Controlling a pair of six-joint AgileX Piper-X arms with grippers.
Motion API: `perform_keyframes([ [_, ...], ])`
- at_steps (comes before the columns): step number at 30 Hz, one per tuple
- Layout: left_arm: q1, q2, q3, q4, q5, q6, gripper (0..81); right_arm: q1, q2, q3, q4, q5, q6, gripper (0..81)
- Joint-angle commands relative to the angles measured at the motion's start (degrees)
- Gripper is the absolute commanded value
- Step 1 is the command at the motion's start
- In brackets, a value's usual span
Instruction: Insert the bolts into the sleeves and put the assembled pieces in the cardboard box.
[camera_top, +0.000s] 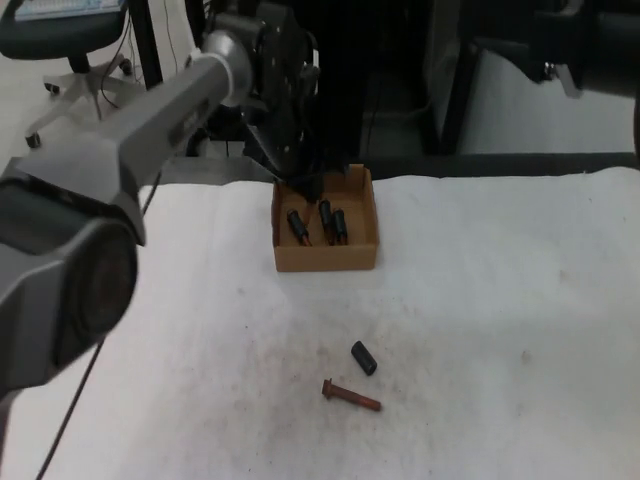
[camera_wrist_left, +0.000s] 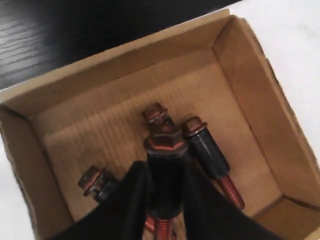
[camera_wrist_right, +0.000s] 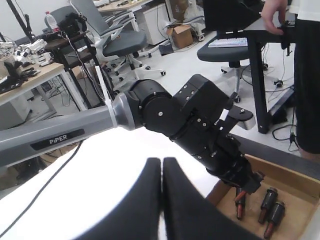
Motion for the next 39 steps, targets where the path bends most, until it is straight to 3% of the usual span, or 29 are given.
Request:
perform_keyframes([
  [1, -0.16, 1.2, -3.01, 1.83, -0.49, -1.23, 0.1, -0.49, -0.75, -0.52, 1.56, -0.41, -0.01, 0.8],
  [6, -0.16, 1.4, -2.99, 1.01, -0.49, -0.56, 4.4, -0.49, -0.75, -0.52, 1.56, -0.41, -0.01, 0.8],
  [8, -0.16, 1.4, -3.16, 0.52, 0.12, 0.13, 14.6, -0.49, -0.75, -0.52, 1.56, -0.41, -0.01, 0.8],
  [11, -0.16, 1.4, -3.45, 0.54, 2.13, 0.03, 36.5, -0.49, -0.75, -0.52, 1.76, -0.41, -0.01, 0.8],
  [13, -0.16, 1.4, -3.45, 0.89, 2.13, -1.63, 44.4, -0.49, -0.75, -0.52, 1.94, -0.41, -0.01, 0.8],
  [14, -0.16, 1.4, -3.63, 1.3, 2.13, -2.78, 44.7, -0.49, -0.75, -0.52, 2.16, -0.41, -0.01, 0.8],
  [16, -0.16, 1.4, -4.52, 2.62, 2.32, -4.03, 43.7, -0.49, -0.75, -0.52, 2.81, -0.41, -0.4, 0.8],
  [18, -0.16, 1.22, -5.57, 3.6, 2.32, -4.03, 36.4, -0.49, -0.75, -0.52, 4.03, -0.41, -0.46, 0.8],
  [22, -0.05, 0.24, -10.23, 8.33, 2.09, -2.63, 4.2, -0.49, -0.75, -0.52, 6.53, -1.51, -2.21, 0.8],
  [23, -0.05, -0.51, -11.23, 9.47, 2.09, -0.89, 0.2, -0.49, -0.75, -0.52, 7.13, -2.04, -3.91, 0.8],
  [30, -1.02, -11.54, -12.24, 17.64, -6.98, 11.51, 0.3, -0.49, -0.16, -0.37, 15.95, -2.94, -10.92, 0.8],
  [39, -3.57, -29.02, -2.6, 24.81, -9.67, 12.21, 0.3, -0.11, 5.14, -0.37, 26.32, -2.94, -24.94, 0.8],
])
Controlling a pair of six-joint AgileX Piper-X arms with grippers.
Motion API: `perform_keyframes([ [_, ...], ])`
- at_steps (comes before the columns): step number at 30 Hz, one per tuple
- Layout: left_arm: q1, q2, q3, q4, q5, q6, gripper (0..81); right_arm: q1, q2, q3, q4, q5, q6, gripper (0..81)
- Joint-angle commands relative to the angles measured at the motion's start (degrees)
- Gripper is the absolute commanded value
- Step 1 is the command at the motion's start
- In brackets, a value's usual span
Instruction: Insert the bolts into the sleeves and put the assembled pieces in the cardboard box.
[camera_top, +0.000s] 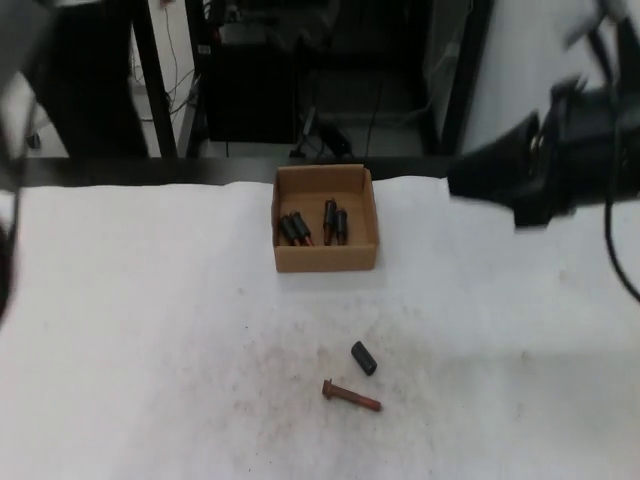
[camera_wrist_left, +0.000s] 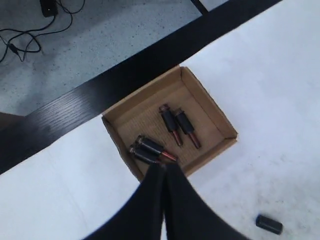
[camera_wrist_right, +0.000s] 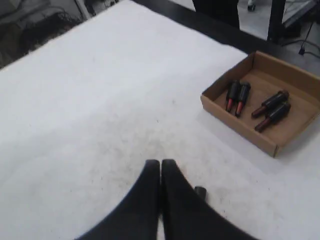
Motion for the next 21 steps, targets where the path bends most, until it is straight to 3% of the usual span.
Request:
perform_keyframes([
  [1, -1.84, -8.89, 7.01, 2.54, -2.8, 0.62, 0.3, 0.1, 1.82, -0.37, 2.23, -0.79, -3.68, 0.8],
  [5, -3.14, -20.14, 22.63, -0.34, -9.2, 1.46, 0.3, 0.1, 4.22, -0.37, 2.23, -0.79, -3.68, 0.8],
  [10, -3.15, -41.43, 54.03, -17.59, -9.73, -2.68, 0.3, 2.15, 6.02, -0.37, 2.34, -0.79, -7.66, 0.8],
  [17, -2.97, -68.44, 94.07, -60.03, -9.73, -4.99, 0.3, 10.33, 10.63, -0.37, 5.25, 5.26, -12.58, 1.5],
  [21, -1.99, -73.4, 104.3, -63.86, -9.25, -9.07, 0.3, 15.92, 16.54, -0.37, 5.24, 10.48, -15.15, 11.6],
])
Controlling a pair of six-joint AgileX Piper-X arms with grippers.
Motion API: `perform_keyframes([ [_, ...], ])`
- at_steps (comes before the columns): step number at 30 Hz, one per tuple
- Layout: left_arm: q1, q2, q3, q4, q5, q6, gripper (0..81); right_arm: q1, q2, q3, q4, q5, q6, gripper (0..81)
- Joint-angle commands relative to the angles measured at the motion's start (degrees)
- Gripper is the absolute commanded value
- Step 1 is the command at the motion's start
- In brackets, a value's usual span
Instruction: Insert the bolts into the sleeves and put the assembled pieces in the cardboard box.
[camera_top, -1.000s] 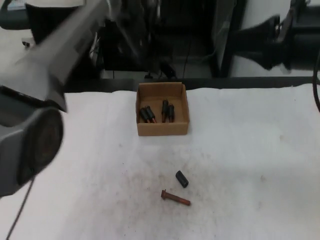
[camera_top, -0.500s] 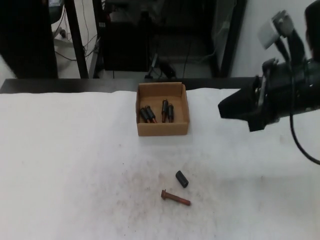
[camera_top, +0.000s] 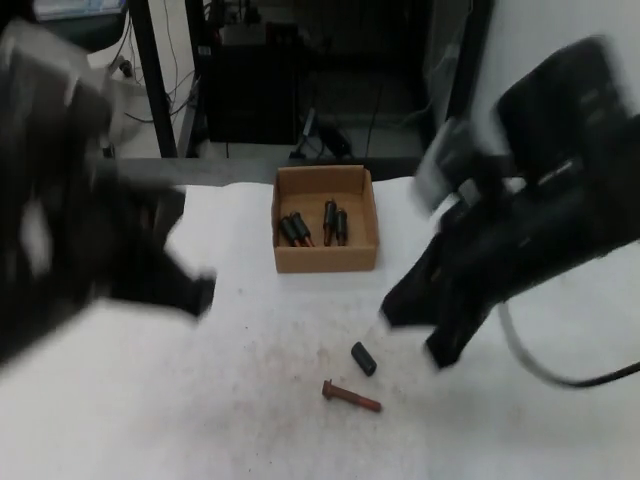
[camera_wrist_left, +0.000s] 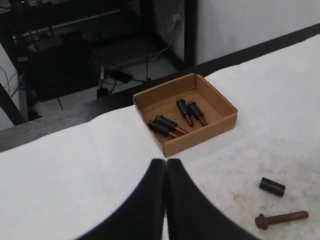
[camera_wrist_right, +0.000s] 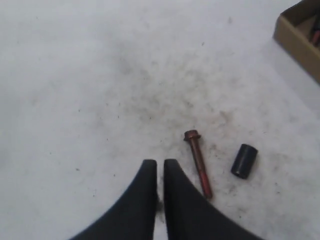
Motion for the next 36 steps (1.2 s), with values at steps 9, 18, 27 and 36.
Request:
perform_keyframes([
  [9, 1.04, -1.8, 6.6, 1.85, -0.01, -5.25, 0.3, 10.76, 16.15, -0.32, -0.36, 17.34, -16.49, 23.0],
  [18, 1.04, -1.93, 6.62, 1.82, -0.01, -5.25, 0.3, 10.76, 18.03, -0.32, -13.83, 17.34, -20.12, 23.0],
  [27, 1.04, -1.93, 6.62, 1.82, -0.01, -5.25, 0.3, 10.64, 21.05, -0.63, -15.28, 17.34, -20.51, 23.0],
  [36, 1.04, -1.93, 6.62, 1.82, -0.01, -5.25, 0.3, 10.64, 22.76, -0.63, -15.43, 17.34, -21.7, 23.0],
])
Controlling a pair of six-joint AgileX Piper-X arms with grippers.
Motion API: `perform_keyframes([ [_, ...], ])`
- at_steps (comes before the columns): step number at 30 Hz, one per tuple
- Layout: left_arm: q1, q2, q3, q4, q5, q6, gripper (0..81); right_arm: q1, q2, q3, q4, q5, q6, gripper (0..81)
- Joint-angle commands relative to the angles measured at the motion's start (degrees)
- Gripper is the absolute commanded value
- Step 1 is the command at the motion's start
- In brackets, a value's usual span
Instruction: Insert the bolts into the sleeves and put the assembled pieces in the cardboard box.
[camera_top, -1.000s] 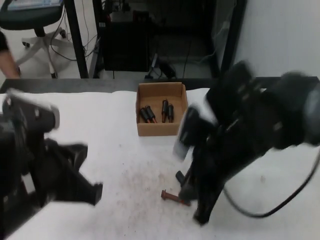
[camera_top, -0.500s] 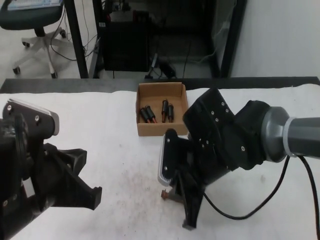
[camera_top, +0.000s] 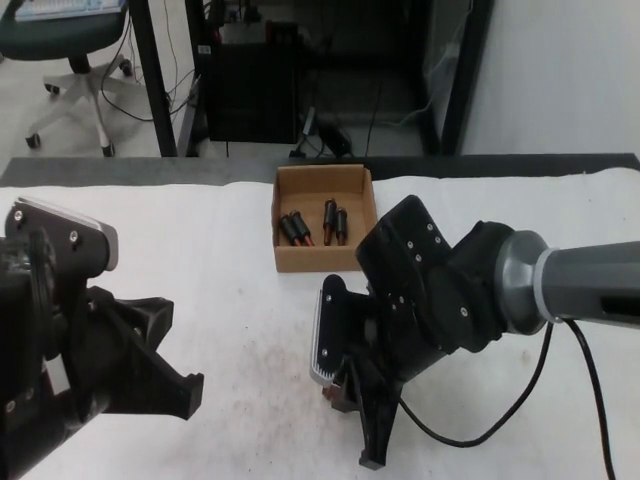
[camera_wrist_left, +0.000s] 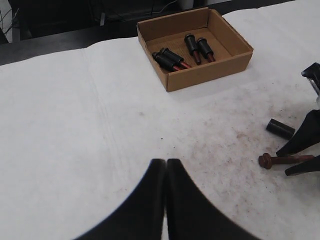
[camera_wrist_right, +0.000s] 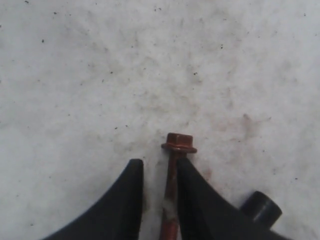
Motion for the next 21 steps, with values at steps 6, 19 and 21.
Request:
perform_keyframes([
  [6, 0.15, -0.57, -0.44, -0.62, -0.01, -0.3, 0.3, -0.05, -0.17, -0.33, -0.58, 0.9, -2.63, 22.8],
  [19, 0.15, -0.57, -0.44, -0.62, -0.01, -0.82, 0.3, -2.24, -0.17, -0.33, -1.91, 1.79, -2.63, 22.8],
  [21, 0.15, -0.57, -0.44, -0.62, -0.01, -1.16, 0.3, -2.24, -0.17, -0.33, -1.91, 1.79, -2.63, 22.8],
])
